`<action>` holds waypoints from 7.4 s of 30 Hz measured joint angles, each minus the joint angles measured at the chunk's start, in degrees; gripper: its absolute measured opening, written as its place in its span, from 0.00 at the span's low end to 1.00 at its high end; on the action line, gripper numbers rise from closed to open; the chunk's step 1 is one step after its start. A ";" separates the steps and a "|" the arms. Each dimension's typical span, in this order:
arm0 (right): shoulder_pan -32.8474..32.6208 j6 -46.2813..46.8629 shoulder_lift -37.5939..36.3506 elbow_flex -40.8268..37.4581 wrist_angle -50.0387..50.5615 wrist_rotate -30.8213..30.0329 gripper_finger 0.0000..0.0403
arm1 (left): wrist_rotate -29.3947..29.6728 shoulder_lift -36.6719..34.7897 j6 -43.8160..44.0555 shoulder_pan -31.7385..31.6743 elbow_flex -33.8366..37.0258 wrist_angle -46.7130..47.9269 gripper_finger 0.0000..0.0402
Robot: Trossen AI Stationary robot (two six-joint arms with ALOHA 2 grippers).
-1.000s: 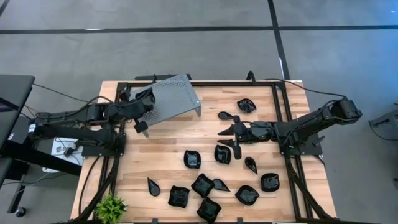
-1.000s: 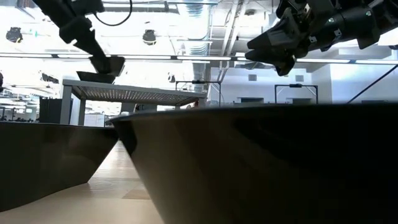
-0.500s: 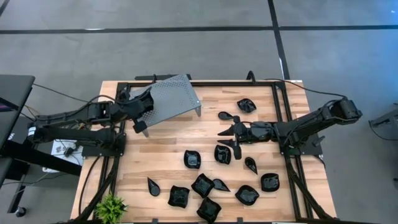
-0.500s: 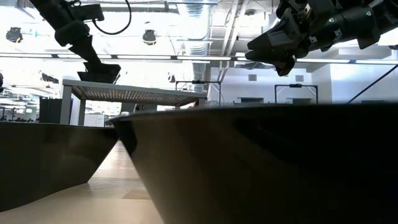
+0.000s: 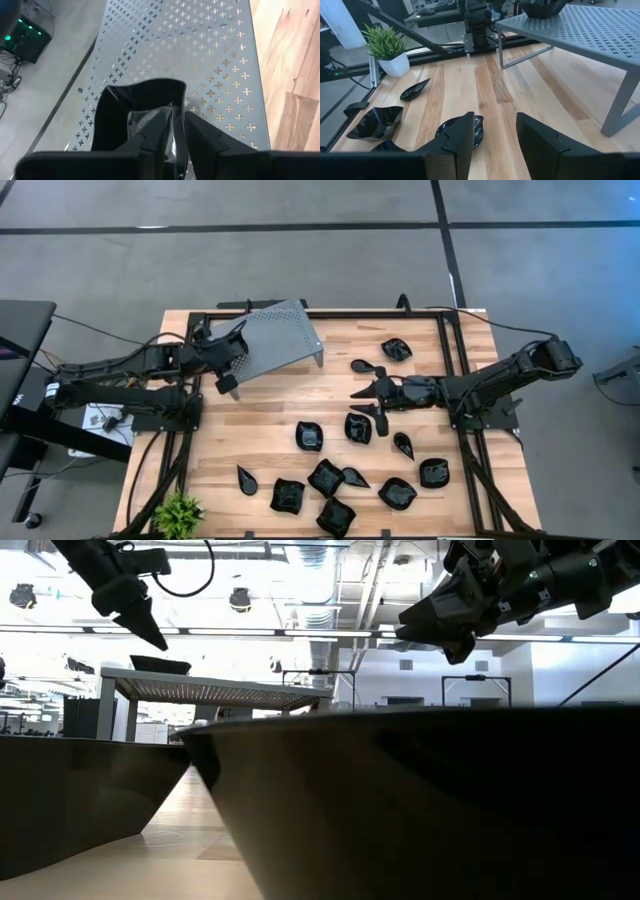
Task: Pick & Place Mini shaped plates
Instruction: Stack the black distorted square plate on top of the black distorted square plate on the shelf, then put the black leaf shaped plate on the shelf, then put the black drop shaped plate on the shelf
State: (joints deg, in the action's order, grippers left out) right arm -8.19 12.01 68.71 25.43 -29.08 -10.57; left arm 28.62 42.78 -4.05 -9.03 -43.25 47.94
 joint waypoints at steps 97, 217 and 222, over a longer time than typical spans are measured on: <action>3.08 -0.44 0.00 0.00 -0.09 0.17 0.38 | -10.86 13.34 -27.35 9.75 10.21 -50.12 0.02; 1.87 19.53 24.69 29.88 86.21 0.04 0.45 | -14.55 16.97 5.86 32.08 10.28 -51.84 0.19; 2.71 14.82 24.98 27.69 82.63 1.50 0.45 | -14.54 16.97 5.84 32.08 10.28 -51.84 0.19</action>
State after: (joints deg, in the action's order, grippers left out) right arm -5.48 26.83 93.69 53.12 53.55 -9.07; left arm 14.08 59.75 1.79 23.05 -32.97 -3.90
